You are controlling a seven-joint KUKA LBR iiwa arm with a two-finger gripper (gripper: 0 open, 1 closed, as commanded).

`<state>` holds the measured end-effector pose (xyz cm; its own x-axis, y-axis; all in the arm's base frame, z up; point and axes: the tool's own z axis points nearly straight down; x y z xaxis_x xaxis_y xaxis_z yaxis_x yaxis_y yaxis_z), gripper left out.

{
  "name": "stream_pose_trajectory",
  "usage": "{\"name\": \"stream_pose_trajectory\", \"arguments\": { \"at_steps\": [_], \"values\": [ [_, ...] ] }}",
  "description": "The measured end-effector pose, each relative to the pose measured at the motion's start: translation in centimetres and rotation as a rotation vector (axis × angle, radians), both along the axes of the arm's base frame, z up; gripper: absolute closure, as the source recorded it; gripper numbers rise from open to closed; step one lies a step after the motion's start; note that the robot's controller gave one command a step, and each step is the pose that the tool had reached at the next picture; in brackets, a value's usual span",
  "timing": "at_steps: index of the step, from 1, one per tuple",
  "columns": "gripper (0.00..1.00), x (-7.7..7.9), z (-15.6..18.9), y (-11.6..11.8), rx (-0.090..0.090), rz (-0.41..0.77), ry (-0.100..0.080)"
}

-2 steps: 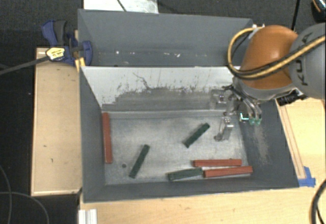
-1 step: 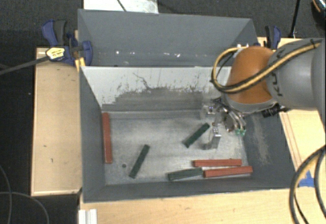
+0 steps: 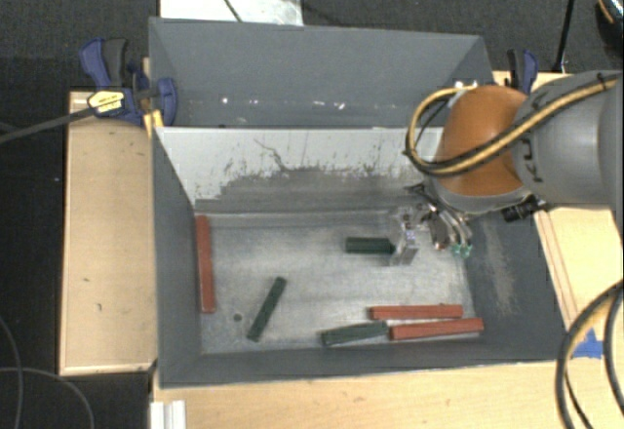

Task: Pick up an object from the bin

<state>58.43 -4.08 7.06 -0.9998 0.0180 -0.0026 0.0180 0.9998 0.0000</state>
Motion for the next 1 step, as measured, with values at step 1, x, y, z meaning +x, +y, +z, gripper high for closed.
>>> {"name": "stream_pose_trajectory", "arguments": {
  "at_steps": [1],
  "values": [
    [1.0,-1.47,15.34,-2.03,-0.002,0.024,-0.008]
  ]
}}
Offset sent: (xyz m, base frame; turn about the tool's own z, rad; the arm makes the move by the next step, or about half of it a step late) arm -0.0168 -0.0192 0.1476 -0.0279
